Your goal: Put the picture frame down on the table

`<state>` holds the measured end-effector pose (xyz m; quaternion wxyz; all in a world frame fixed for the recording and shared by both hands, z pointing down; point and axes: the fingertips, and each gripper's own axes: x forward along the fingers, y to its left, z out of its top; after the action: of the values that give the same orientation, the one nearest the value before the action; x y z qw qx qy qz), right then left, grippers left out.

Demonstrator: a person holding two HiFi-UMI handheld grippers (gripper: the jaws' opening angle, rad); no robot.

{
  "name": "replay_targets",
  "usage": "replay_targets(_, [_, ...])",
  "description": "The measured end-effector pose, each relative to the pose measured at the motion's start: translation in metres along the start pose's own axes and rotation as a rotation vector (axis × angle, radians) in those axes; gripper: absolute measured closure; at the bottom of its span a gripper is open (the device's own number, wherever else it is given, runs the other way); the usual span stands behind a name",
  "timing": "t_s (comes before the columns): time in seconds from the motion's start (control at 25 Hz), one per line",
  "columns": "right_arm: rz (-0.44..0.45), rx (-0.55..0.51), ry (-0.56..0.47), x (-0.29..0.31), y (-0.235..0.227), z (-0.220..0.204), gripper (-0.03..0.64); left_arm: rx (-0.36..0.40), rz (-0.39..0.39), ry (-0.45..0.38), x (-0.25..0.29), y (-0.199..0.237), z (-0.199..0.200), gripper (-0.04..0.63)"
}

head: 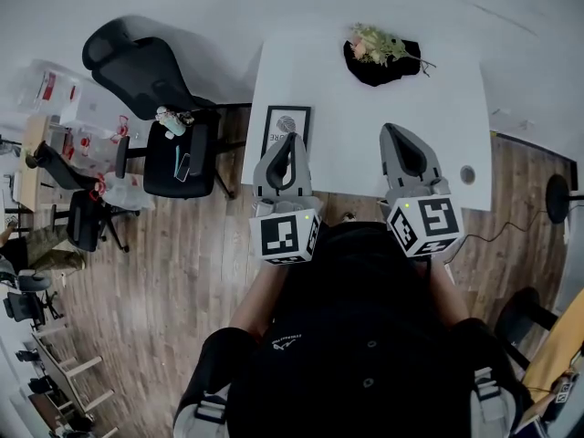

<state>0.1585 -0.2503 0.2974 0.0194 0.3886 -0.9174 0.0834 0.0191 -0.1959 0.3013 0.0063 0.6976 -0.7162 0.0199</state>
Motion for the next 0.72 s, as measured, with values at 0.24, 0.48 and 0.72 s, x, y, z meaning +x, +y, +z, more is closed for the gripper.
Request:
replay_targets(0.24, [0.007, 0.005, -0.006, 0.005, -0.002, 0.003, 0.618, 0.001, 0.019, -0.001, 0.000, 0.004, 0.002, 0.589])
replay_targets(0.48, [-0.001, 0.009, 0.017, 0.010, -0.002, -0.003, 0.618, 0.005, 0.034, 0.023, 0.002, 0.011, -0.006, 0.589])
replay_targets(0.72, [0.004, 0.023, 0.033, 0.014, -0.001, -0.010, 0.618, -0.003, 0.033, 0.035, 0.004, 0.009, -0.013, 0.589])
